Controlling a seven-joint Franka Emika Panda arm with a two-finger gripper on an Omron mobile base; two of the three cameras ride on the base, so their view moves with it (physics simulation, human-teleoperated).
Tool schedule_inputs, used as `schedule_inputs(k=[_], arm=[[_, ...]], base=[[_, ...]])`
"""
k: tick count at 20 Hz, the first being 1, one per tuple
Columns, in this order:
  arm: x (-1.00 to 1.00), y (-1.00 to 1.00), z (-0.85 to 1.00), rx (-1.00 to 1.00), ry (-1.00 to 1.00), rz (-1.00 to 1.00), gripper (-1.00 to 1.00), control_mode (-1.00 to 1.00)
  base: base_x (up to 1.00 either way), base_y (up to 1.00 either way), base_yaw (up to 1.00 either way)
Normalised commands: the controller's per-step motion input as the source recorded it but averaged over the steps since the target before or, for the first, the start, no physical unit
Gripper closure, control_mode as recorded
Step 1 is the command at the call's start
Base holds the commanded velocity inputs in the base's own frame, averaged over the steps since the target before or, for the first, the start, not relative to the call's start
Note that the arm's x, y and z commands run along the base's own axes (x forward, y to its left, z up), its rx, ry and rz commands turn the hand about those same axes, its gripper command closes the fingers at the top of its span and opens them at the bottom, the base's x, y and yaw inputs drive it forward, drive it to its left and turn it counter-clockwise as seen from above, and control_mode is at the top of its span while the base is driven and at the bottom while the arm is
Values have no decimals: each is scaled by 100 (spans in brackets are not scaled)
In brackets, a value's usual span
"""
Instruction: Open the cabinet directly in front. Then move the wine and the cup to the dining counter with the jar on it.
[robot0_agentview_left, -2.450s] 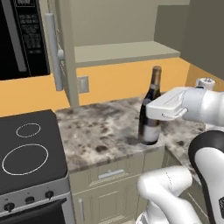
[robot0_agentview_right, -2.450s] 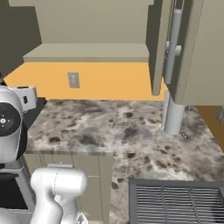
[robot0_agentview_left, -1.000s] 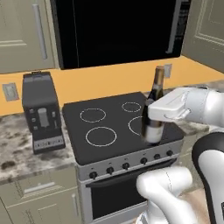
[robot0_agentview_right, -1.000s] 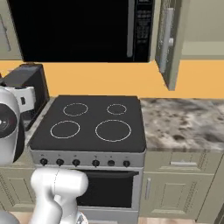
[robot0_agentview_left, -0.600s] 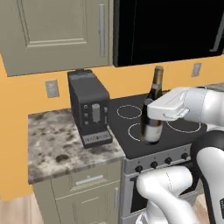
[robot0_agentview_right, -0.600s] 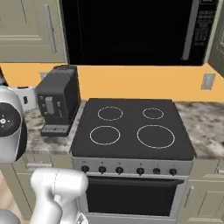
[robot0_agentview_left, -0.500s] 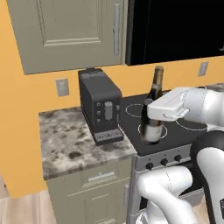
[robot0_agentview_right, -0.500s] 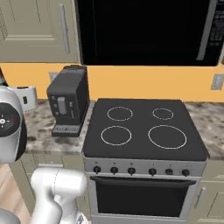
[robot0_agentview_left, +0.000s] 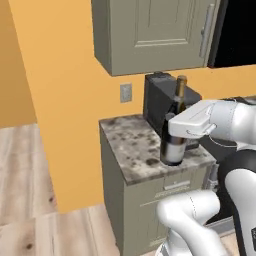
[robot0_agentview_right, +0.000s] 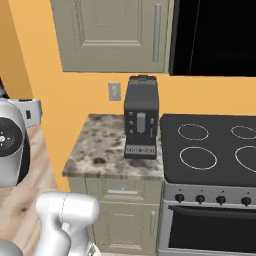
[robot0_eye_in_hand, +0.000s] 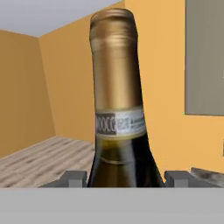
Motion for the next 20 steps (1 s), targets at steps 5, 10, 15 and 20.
schedule_inputs(k=[5,10,15,20], arm=[[0,0,0,0,0,0,100,100],[0,0,0,0,0,0,100,100],[0,0,0,0,0,0,100,100],[0,0,0,0,0,0,100,100]], base=[[0,100,3],[21,100,1],[78,100,0],[100,100,0]])
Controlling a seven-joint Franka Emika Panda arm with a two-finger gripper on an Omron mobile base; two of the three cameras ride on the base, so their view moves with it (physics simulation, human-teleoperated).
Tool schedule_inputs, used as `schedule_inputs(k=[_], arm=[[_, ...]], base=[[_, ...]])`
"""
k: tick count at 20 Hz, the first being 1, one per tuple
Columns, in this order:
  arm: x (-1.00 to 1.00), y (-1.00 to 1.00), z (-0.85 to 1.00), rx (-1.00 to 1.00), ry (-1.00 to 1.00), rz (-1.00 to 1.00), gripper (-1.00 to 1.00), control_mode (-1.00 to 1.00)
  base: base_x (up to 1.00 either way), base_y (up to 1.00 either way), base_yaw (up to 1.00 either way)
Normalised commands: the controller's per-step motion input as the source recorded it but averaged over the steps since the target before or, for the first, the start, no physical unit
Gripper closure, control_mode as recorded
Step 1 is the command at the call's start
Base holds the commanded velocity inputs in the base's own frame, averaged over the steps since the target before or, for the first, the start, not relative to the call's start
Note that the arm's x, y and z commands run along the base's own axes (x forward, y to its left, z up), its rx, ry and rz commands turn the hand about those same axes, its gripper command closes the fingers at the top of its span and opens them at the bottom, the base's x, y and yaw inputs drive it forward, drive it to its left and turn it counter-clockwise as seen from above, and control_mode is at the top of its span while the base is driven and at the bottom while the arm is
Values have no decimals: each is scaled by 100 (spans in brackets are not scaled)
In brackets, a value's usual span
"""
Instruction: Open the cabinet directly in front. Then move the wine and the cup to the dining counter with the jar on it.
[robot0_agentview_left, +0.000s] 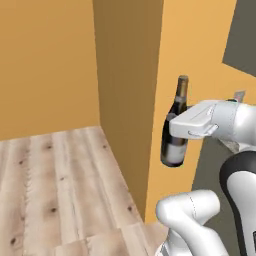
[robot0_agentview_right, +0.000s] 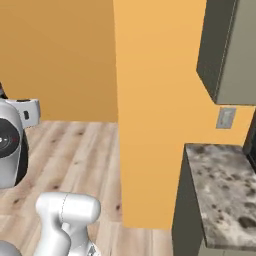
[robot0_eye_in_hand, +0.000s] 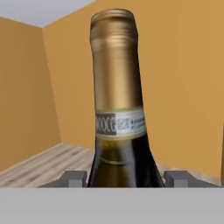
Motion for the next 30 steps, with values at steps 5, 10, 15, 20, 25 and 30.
schedule_inputs(k=[5,10,15,20,25,30], arm=[[0,0,0,0,0,0,100,100],[0,0,0,0,0,0,100,100],[0,0,0,0,0,0,100,100],[0,0,0,0,0,0,100,100],[0,0,0,0,0,0,100,100],[0,0,0,0,0,0,100,100]], base=[[100,100,0],[98,100,1],[15,82,61],[-1,23,93],[0,2,98],[0,1,98]])
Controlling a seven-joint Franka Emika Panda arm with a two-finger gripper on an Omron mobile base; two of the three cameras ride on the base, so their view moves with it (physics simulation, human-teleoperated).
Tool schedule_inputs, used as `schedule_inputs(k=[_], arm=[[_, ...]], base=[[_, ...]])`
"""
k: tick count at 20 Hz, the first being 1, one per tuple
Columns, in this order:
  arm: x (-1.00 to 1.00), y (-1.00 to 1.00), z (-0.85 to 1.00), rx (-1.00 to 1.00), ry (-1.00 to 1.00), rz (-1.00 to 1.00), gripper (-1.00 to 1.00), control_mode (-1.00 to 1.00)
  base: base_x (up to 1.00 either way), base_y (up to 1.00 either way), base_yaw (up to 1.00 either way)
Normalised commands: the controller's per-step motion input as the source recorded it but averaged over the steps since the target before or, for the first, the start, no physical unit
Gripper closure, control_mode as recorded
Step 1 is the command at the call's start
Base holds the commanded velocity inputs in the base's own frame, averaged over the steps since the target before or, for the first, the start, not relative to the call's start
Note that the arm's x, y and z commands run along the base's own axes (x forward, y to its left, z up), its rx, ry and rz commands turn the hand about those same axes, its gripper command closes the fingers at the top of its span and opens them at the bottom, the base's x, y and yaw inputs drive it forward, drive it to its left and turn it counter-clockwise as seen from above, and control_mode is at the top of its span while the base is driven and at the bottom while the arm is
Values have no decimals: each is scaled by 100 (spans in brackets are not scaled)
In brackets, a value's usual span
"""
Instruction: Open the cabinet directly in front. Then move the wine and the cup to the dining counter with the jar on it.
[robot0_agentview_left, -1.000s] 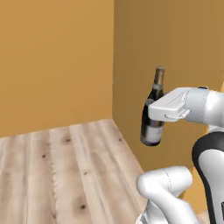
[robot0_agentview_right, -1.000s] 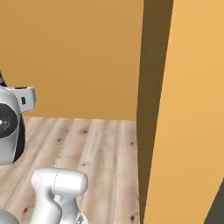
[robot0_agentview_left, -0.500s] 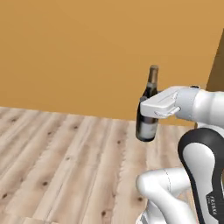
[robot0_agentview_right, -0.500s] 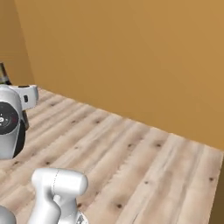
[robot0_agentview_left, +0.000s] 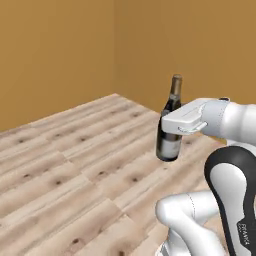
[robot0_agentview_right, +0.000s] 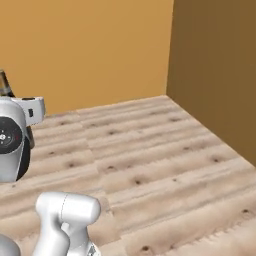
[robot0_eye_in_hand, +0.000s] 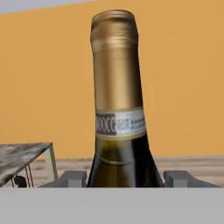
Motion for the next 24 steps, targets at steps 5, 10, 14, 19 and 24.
schedule_inputs(k=[5,10,14,19,24], arm=[[0,0,0,0,0,0,100,100],[0,0,0,0,0,0,100,100],[0,0,0,0,0,0,100,100],[0,0,0,0,0,0,100,100],[0,0,0,0,0,0,100,100]], base=[[0,1,98],[0,1,98],[0,1,97],[0,1,96],[6,0,72]])
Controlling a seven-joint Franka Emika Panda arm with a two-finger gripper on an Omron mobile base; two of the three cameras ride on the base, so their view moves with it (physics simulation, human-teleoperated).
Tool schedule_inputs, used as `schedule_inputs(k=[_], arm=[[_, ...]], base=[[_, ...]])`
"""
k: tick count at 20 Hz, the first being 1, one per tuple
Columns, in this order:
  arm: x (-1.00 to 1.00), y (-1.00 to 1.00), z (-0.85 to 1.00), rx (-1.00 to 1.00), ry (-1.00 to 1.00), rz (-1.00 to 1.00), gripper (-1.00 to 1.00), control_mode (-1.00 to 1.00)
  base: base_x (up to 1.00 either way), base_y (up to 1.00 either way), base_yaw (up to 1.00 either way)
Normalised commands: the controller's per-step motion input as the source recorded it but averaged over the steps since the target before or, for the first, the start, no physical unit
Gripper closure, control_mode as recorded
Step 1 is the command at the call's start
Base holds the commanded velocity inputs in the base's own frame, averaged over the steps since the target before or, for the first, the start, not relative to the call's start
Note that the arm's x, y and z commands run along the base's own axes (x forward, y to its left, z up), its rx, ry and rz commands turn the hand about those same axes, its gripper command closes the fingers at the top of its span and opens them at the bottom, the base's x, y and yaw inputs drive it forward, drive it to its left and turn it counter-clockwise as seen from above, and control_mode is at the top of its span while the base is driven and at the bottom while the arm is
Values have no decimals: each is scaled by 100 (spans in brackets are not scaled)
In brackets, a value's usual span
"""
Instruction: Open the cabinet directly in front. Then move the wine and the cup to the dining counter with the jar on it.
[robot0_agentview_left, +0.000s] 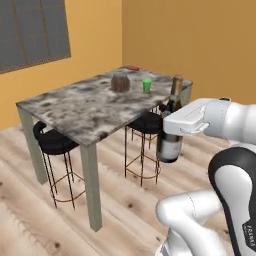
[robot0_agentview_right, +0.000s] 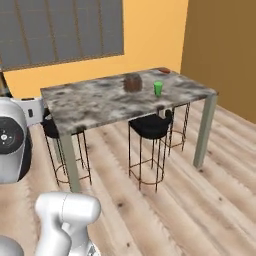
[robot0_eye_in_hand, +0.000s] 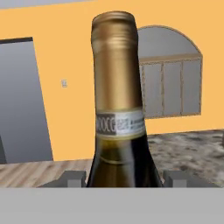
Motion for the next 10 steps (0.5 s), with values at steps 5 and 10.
schedule_inputs(k=[5,10], arm=[[0,0,0,0,0,0,100,100],[0,0,0,0,0,0,100,100]], base=[[9,-58,19],[54,-100,26]])
